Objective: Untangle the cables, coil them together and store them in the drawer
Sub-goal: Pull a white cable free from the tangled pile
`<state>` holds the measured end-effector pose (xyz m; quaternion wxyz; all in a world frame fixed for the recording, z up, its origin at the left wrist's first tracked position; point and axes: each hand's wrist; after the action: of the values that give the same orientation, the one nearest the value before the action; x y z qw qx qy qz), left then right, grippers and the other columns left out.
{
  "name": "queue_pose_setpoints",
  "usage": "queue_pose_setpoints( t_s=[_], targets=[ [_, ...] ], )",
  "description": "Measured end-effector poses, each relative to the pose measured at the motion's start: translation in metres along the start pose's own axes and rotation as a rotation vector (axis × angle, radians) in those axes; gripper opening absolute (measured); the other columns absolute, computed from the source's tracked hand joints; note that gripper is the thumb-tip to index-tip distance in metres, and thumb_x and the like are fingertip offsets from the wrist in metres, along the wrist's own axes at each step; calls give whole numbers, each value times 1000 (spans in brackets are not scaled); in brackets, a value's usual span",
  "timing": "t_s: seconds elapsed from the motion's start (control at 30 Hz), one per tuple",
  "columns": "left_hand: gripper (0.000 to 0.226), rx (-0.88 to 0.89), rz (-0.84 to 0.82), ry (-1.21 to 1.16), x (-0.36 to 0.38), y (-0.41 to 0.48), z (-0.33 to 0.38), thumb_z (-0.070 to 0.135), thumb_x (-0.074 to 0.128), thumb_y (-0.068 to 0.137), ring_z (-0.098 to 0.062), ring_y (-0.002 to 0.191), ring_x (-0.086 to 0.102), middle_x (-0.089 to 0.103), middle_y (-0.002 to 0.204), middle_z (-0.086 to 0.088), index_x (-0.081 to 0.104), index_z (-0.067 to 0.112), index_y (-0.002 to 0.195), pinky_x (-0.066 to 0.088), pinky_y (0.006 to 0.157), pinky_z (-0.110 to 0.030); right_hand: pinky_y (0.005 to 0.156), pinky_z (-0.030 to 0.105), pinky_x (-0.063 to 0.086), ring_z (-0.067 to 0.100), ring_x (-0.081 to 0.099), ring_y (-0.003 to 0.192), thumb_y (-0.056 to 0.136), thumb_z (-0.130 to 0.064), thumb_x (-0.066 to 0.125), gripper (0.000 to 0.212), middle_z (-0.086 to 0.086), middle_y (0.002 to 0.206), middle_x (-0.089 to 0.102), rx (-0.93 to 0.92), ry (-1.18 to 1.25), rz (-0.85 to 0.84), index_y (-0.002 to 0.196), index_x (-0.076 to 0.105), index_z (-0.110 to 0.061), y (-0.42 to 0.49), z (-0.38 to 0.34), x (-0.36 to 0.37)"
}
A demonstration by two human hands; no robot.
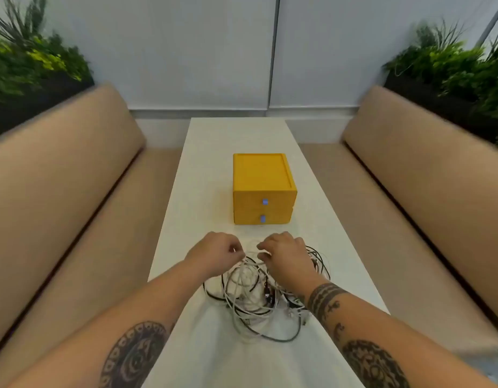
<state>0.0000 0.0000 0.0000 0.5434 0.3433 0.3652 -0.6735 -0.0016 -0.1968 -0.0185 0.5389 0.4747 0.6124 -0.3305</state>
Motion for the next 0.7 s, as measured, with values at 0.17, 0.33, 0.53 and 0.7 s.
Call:
queue_pose_setpoints(
  t_s=[0.17, 0.33, 0.53, 0.7],
  targets=[
    [18, -149, -3, -126, 64, -18, -10, 34, 69, 86, -7, 86, 61, 68, 92, 9, 73, 28, 103, 46, 73, -24, 82, 40, 41, 26, 54, 107, 99, -36, 53, 25, 0, 104, 68, 0, -55, -63, 105, 73, -23, -20, 4, 36],
    [25, -208, 44, -114, 90, -24, -27, 29, 65, 90, -14, 95, 64, 69, 102, 8, 71, 26, 114, 50, 81, -27, 88, 36, 42, 24, 49, 101, 99, -24, 55, 21, 5, 97, 65, 95, 272, -104, 103, 74, -17, -24, 6, 51],
    [22, -183, 211, -316, 62, -10, -13, 30, 63, 93, -10, 94, 62, 62, 98, 13, 72, 23, 112, 41, 79, -22, 85, 29, 47, 22, 61, 96, 97, -21, 62, 18, 8, 100, 69, 180, 502, 57, 103, 75, -10, -1, -9, 5],
    [29, -110, 392, -587, 16, 6, 19, 32, 61, 96, -7, 87, 62, 69, 96, 10, 65, 33, 125, 42, 68, -15, 73, 25, 44, 16, 62, 84, 95, -26, 65, 20, 0, 90, 71, 241, 643, 105, 105, 76, -13, 24, -10, -46]
  ],
)
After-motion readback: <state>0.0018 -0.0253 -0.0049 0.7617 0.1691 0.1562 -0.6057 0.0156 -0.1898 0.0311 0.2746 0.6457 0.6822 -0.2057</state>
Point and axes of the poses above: each hand's wrist, its own y-axis towards the middle knuckle, its own x-axis out of the palm, z = x × y
